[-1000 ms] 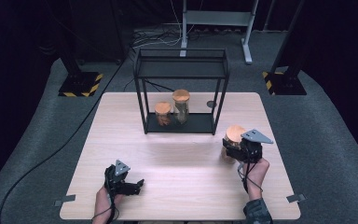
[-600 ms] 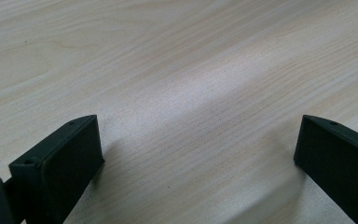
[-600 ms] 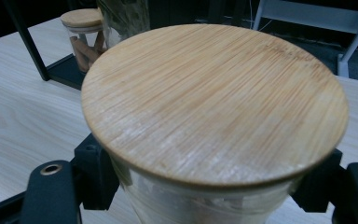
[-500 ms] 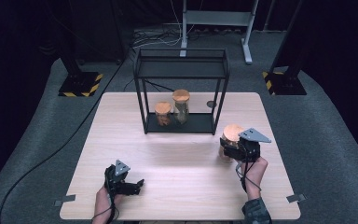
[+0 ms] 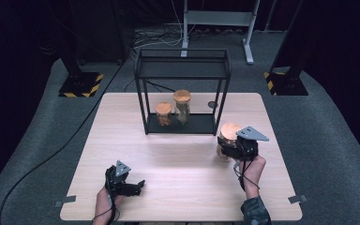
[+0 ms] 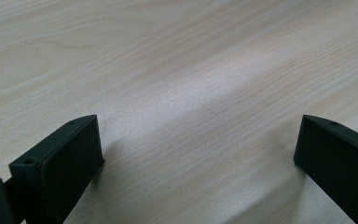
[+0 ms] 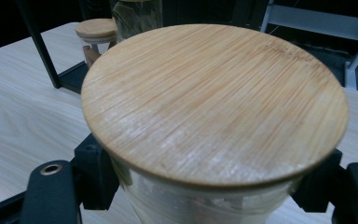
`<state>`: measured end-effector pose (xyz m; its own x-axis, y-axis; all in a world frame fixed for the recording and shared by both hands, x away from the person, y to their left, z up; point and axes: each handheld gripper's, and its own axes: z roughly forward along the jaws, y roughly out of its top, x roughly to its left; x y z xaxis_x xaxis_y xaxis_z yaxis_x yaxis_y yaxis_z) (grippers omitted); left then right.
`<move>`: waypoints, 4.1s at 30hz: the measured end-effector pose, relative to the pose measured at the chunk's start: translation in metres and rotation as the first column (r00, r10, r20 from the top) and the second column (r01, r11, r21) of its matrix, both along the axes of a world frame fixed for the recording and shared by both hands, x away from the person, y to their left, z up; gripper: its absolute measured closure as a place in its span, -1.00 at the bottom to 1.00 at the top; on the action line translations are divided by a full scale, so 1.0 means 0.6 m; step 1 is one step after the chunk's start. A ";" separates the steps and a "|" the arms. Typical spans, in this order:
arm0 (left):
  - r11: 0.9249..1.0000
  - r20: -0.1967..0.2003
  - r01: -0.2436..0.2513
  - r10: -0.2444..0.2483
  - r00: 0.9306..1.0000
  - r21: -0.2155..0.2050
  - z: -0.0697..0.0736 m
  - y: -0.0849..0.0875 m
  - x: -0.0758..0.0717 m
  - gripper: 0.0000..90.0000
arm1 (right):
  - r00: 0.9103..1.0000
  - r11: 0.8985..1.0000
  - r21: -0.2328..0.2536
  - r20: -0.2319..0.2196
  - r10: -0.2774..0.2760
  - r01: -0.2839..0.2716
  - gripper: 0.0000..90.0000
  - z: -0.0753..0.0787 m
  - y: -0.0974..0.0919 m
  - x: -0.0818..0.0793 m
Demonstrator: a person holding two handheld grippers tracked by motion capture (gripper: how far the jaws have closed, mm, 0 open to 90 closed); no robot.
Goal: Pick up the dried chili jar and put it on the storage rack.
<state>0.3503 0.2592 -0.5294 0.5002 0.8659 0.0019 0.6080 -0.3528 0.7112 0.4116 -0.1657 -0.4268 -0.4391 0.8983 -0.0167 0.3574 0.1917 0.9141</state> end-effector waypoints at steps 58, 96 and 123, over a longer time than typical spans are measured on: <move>1.000 -0.001 0.002 -0.002 1.000 0.000 0.000 0.000 0.000 -0.99 | 0.998 0.998 -0.014 -0.025 0.060 -0.060 -0.46 0.014 0.087 0.069; 1.000 0.000 0.003 -0.003 1.000 0.000 0.000 0.000 0.000 -0.99 | 0.999 0.999 -0.003 -0.031 0.038 -0.038 -0.46 0.017 0.115 0.119; 1.000 0.000 0.003 -0.003 1.000 0.000 0.000 0.000 0.000 -0.99 | 0.999 1.000 0.005 -0.040 0.031 -0.031 -0.46 0.017 0.135 0.152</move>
